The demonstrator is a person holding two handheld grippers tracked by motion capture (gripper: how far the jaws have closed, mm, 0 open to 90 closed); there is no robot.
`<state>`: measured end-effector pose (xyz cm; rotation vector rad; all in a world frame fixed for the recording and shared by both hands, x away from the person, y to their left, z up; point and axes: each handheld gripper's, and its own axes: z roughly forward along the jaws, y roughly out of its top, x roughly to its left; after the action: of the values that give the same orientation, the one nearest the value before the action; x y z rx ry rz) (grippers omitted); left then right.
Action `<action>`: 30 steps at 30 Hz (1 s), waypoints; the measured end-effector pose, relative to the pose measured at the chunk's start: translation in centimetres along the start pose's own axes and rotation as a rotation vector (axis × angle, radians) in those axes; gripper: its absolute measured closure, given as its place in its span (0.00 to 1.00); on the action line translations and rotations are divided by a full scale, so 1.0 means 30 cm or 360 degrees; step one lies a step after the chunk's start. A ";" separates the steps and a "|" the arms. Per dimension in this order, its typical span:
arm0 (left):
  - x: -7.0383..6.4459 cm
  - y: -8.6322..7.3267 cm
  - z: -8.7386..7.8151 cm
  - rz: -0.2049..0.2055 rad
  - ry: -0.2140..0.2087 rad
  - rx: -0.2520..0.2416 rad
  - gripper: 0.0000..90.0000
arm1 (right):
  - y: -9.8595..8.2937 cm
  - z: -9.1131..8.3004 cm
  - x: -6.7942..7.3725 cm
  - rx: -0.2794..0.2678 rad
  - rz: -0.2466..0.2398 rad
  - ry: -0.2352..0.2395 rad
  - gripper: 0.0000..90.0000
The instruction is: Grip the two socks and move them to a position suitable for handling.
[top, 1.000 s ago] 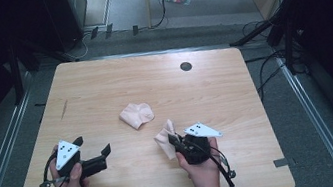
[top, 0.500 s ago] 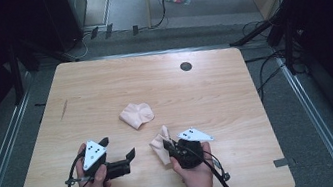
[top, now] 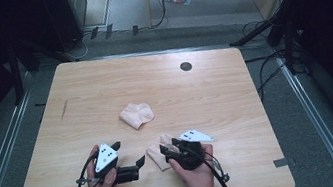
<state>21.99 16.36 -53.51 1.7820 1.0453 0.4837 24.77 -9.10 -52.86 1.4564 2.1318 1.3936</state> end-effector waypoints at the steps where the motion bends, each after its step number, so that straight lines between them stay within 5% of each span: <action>1: 0.000 0.000 0.000 0.0000 0.0000 0.0000 0.02 | 0.009 -0.020 -0.011 -0.0031 0.0000 -0.0008 0.53; 7: 0.014 0.001 -0.010 -0.0002 0.0000 -0.0001 0.02 | 0.039 -0.082 -0.048 -0.0057 -0.0042 -0.0019 0.68; 15: 0.012 -0.003 -0.004 -0.0012 -0.0020 0.0015 0.02 | -0.006 -0.015 -0.030 0.0070 -0.0126 -0.0003 0.70; 21: 0.005 -0.009 0.007 -0.0005 -0.0030 0.0038 0.02 | -0.025 0.014 0.008 0.0110 -0.0259 -0.0088 0.74; 22: 0.004 -0.009 0.007 -0.0006 -0.0030 0.0043 0.02 | -0.028 0.017 0.019 0.0102 -0.0277 -0.0114 0.82; 26: 0.004 -0.009 0.008 -0.0006 -0.0029 0.0043 0.02 | -0.030 0.011 0.026 0.0074 -0.0298 -0.0090 0.96; 30: -0.002 -0.011 0.011 -0.0024 -0.0039 0.0047 0.02 | -0.018 -0.006 0.032 0.0050 -0.0293 -0.0028 0.98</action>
<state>22.03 16.18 -53.95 1.8006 1.0533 0.4381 23.86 -8.45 -52.87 1.2412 2.2220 1.2822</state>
